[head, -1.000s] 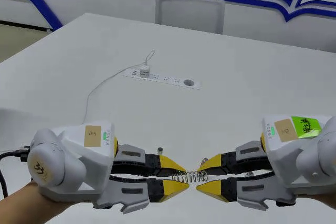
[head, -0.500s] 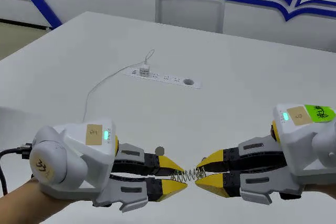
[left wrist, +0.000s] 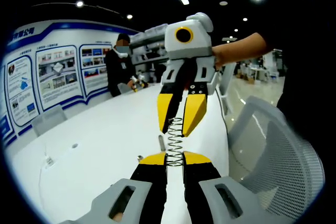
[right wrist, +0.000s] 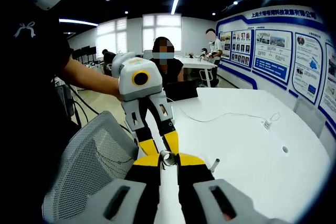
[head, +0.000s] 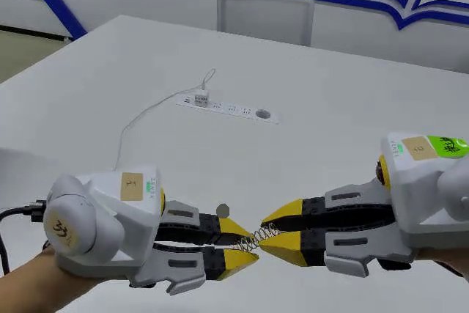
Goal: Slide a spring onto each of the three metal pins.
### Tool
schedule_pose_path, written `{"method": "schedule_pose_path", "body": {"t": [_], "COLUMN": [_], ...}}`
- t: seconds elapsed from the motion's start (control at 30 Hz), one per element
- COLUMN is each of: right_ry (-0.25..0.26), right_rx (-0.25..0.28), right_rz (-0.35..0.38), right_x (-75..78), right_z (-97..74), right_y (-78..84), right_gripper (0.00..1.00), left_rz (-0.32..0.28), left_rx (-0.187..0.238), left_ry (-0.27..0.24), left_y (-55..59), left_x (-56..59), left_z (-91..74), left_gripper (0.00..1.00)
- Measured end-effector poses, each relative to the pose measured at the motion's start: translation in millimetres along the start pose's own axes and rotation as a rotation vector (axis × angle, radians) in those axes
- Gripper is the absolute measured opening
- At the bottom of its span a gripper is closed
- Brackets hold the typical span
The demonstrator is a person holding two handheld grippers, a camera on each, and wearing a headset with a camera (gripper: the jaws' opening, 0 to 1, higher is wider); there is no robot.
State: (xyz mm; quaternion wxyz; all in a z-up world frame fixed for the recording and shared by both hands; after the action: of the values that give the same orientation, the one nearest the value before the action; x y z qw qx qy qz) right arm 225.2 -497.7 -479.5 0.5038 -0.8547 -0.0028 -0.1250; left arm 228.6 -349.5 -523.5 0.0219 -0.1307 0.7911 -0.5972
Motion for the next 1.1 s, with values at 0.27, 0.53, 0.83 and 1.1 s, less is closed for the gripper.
{"method": "schedule_pose_path", "body": {"t": [0.27, 0.53, 0.83, 1.1], "right_ry": [-0.006, 0.005, 0.018, 0.052], "right_rx": [0.035, 0.021, -0.006, -0.029], "right_rz": [0.023, 0.012, 0.004, -0.005], "right_x": [-2.0, -1.1, 6.0, 20.9], "right_z": [8.3, 12.1, 20.9, 23.4], "right_y": [-6.2, -10.0, -12.8, -15.5], "right_gripper": [0.11, 0.11, 0.11, 0.11], "left_rz": [-0.014, -0.121, -0.124, -0.149], "left_rx": [-0.005, 0.010, 0.019, 0.048], "left_ry": [-0.003, -0.001, -0.047, -0.105], "left_y": [3.0, 4.2, 4.3, 6.6], "left_x": [0.9, -1.3, -8.9, -21.4], "left_z": [-1.4, -4.6, -11.1, -29.1], "left_gripper": [0.10, 0.10, 0.15, 0.26]}}
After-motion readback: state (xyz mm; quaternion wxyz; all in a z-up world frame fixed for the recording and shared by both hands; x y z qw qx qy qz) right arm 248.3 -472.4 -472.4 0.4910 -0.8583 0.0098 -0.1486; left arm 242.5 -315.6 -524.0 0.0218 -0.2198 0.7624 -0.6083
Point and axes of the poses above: the centre of the closed fingertips' face, and the gripper's own axes: z roughly forward along the fingers, x roughly to its right, y roughly out of its underside, the point moved 9 cm from there along -z, roughly backward along the fingers, and after that the axes turned 13 degrees about -z, right-handed, at the moved point
